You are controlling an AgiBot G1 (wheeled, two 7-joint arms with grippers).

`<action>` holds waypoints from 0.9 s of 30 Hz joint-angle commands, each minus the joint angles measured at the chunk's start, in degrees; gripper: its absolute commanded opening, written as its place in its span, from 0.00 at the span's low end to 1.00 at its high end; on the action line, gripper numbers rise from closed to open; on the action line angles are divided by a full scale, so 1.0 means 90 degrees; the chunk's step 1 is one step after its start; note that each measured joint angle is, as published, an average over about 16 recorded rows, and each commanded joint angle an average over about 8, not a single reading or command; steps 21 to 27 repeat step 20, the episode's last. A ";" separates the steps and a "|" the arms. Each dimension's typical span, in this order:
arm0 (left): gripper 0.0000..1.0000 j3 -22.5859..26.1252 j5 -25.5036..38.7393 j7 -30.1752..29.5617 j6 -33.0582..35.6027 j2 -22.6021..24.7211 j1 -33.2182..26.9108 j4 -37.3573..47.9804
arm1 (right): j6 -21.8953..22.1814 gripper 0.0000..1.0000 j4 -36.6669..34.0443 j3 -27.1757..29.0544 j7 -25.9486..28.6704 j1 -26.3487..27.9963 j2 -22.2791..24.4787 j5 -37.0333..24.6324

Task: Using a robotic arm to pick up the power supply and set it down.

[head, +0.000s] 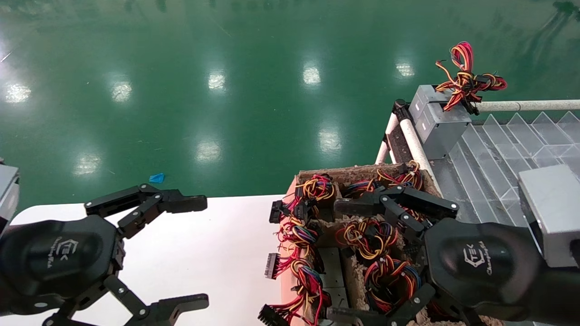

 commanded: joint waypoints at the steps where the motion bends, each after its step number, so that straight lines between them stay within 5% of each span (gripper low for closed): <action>1: 1.00 0.0000 0.0000 0.0000 0.0000 0.0000 0.0000 0.0000 | 0.0008 1.00 -0.0014 -0.0003 -0.0006 0.0008 -0.0005 -0.0004; 27: 1.00 0.0000 0.0000 0.0000 0.0000 0.0000 0.0000 0.0000 | 0.0033 1.00 -0.0056 -0.0011 -0.0021 0.0035 -0.0019 -0.0015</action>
